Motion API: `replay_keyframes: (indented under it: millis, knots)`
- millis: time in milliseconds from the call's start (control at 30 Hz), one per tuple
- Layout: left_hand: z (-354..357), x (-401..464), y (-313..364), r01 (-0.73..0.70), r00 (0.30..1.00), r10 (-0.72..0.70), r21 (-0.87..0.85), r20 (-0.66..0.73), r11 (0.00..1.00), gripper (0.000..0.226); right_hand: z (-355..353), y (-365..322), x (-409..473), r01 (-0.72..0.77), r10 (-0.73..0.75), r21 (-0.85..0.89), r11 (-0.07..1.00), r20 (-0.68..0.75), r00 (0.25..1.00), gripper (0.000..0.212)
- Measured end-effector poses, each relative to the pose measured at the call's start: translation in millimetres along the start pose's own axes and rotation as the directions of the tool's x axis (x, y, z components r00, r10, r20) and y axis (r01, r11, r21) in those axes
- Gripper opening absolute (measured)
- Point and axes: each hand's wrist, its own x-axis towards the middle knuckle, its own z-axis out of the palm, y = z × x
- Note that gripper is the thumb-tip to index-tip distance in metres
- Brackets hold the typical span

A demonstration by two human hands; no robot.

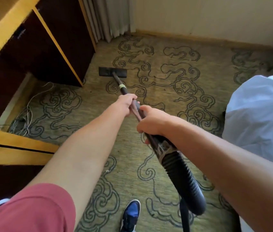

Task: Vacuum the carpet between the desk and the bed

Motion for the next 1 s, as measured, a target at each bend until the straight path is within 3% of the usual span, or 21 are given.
replay_keyframes:
  millis: [167, 400, 533, 700, 833, 1000]
  knots:
    - [-3, 35, 31, 0.035, 0.994, -0.014, 0.205, -0.107, 0.978, 0.042, 4, -22, 41, 0.03, -0.03, -0.027, 0.999, 0.005, 1.0, 0.065]
    - [-54, 108, -19, 0.1, 0.951, -0.06, 0.118, -0.304, 0.988, 0.05, 54, -18, 87, 0.043, -0.038, -0.038, 0.998, 0.128, 0.991, 0.056]
    - [-69, 127, -47, 0.098, 0.944, -0.054, 0.119, -0.326, 0.988, 0.041, 84, -9, 95, 0.045, -0.03, -0.081, 0.996, 0.186, 0.982, 0.059]
    - [-80, 101, -58, 0.121, 0.937, -0.065, 0.144, -0.345, 0.982, 0.031, 97, -7, 72, 0.058, -0.034, -0.101, 0.993, 0.224, 0.974, 0.055]
    - [-69, 68, -60, 0.185, 0.94, -0.126, 0.162, -0.318, 0.969, 0.046, 76, -5, 41, 0.063, -0.024, -0.144, 0.988, 0.259, 0.966, 0.064]
    - [-36, 7, -72, 0.281, 0.933, -0.193, 0.28, -0.304, 0.918, 0.046, 45, 22, -12, 0.084, -0.026, -0.198, 0.977, 0.28, 0.96, 0.05]
